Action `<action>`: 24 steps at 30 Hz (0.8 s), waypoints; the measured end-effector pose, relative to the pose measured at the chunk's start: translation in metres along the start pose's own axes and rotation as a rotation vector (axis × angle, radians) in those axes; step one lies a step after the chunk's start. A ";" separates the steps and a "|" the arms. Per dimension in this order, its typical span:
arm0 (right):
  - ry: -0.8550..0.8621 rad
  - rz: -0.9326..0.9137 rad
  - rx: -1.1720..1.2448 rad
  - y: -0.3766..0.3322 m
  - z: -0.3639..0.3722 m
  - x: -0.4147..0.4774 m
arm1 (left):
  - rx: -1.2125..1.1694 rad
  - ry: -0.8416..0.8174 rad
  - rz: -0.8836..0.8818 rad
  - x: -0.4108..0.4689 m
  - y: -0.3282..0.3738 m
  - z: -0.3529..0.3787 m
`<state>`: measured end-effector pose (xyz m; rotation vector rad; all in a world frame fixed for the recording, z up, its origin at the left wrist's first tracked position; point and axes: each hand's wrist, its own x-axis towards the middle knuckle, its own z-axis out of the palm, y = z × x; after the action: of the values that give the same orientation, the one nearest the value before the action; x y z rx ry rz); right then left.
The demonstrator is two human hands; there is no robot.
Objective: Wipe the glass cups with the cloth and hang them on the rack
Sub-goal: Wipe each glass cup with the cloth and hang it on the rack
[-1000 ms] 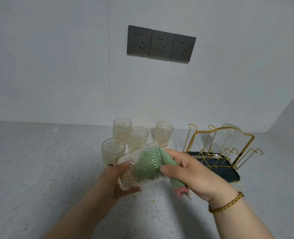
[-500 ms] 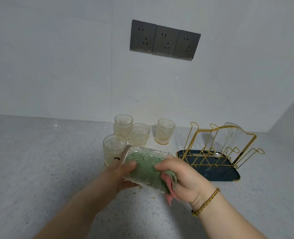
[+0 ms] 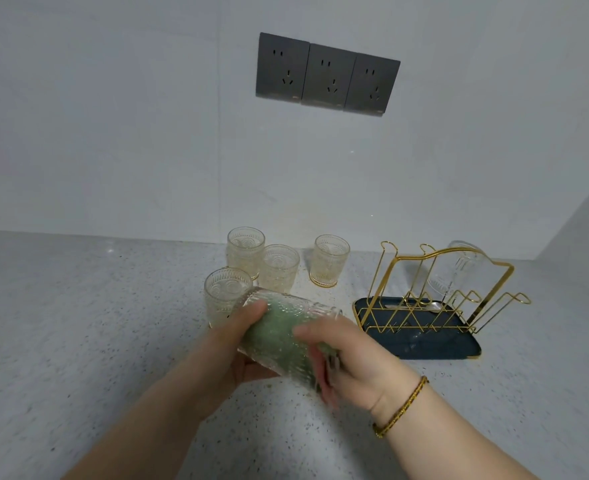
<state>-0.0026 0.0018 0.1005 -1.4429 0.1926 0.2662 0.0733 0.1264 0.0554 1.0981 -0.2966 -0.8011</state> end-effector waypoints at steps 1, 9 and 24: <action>0.023 -0.019 0.035 0.001 0.002 0.000 | 0.015 0.001 0.002 0.000 0.002 0.000; 0.020 -0.337 -0.970 0.004 0.008 -0.003 | 0.007 0.016 -0.065 0.001 -0.001 -0.005; 0.062 -0.417 -0.926 0.018 0.014 -0.007 | 0.095 0.073 -0.033 -0.005 -0.002 -0.008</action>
<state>-0.0148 0.0172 0.0873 -2.3609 -0.2211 -0.0564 0.0740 0.1348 0.0502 1.2218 -0.2576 -0.7808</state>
